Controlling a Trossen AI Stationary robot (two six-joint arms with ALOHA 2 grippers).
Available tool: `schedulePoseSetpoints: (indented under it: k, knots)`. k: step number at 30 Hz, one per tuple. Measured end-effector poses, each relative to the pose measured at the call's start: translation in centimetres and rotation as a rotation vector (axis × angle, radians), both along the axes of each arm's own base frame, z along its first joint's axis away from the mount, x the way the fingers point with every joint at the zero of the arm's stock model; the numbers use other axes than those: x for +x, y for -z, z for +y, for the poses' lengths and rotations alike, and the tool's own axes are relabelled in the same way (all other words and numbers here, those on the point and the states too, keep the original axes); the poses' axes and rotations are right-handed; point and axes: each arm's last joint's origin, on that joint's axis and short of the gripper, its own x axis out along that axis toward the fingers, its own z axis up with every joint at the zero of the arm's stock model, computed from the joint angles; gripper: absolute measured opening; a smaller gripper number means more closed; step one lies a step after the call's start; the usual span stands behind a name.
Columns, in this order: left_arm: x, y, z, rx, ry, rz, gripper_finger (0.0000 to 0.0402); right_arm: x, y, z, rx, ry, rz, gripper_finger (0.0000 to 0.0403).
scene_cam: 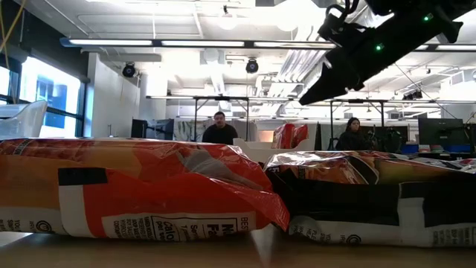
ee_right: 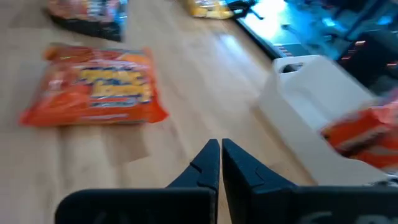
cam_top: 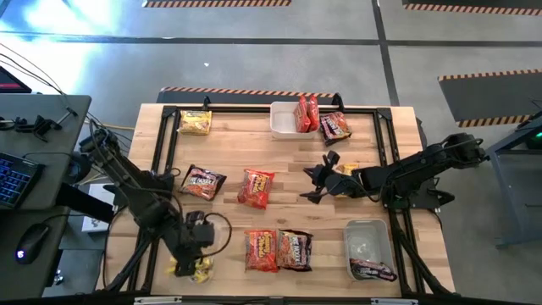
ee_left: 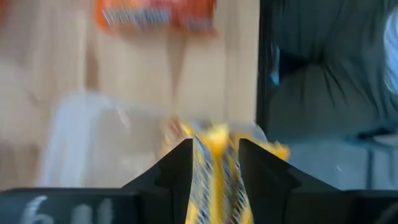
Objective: Sort Maruchan noodles
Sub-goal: Put the black noodle pack into the gray bin
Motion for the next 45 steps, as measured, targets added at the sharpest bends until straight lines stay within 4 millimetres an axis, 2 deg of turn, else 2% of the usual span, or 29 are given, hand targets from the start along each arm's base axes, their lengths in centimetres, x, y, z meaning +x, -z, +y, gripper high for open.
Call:
schedulePoseSetpoints:
  k: [4, 8, 12, 17, 20, 25, 28, 36, 40, 45]
  knots:
    - [1.9, 1.0, 1.5, 0.008, 0.044, -0.155, 0.0090, 0.1, 0.1, 0.2, 0.038, -0.056, 0.008, 0.0000]
    - [4.1, 3.4, 3.3, -0.045, 0.111, -0.306, 0.0061, 0.1, 0.0, 0.2, 0.044, -0.063, 0.004, 0.0000]
    - [6.1, 5.4, 6.0, -0.109, 0.144, -0.477, 0.0035, 0.1, 0.0, 0.2, 0.039, -0.066, 0.007, 0.0000]
    - [8.3, 7.2, 9.9, -0.056, 0.056, -0.576, 0.0018, 0.1, 0.0, 0.2, 0.038, -0.067, 0.008, 0.0000]
    - [9.6, 8.1, 11.3, -0.042, 0.039, -0.589, 0.0022, 0.1, 0.1, 0.2, 0.040, -0.071, 0.013, 0.0000]
    - [12.0, 10.1, 12.4, -0.160, 0.058, -0.619, 0.0050, -0.1, 0.3, 0.2, 0.045, -0.083, 0.043, 0.0000]
    - [13.5, 11.5, 12.5, -0.206, 0.062, -0.565, 0.0075, -0.1, 0.3, 0.2, 0.044, -0.084, 0.045, 0.0000]
    - [17.6, 13.3, 12.0, -0.149, 0.122, -0.560, 0.0142, -0.1, 0.4, 0.2, 0.046, -0.088, 0.056, 0.0000]
    - [18.6, 13.6, 11.8, -0.108, 0.153, -0.530, 0.0164, -0.2, 0.5, 0.2, 0.049, -0.090, 0.062, 0.0000]
    - [19.5, 14.2, 11.6, -0.087, 0.152, -0.494, 0.0170, -0.2, 0.5, 0.2, 0.051, -0.092, 0.063, 0.0000]
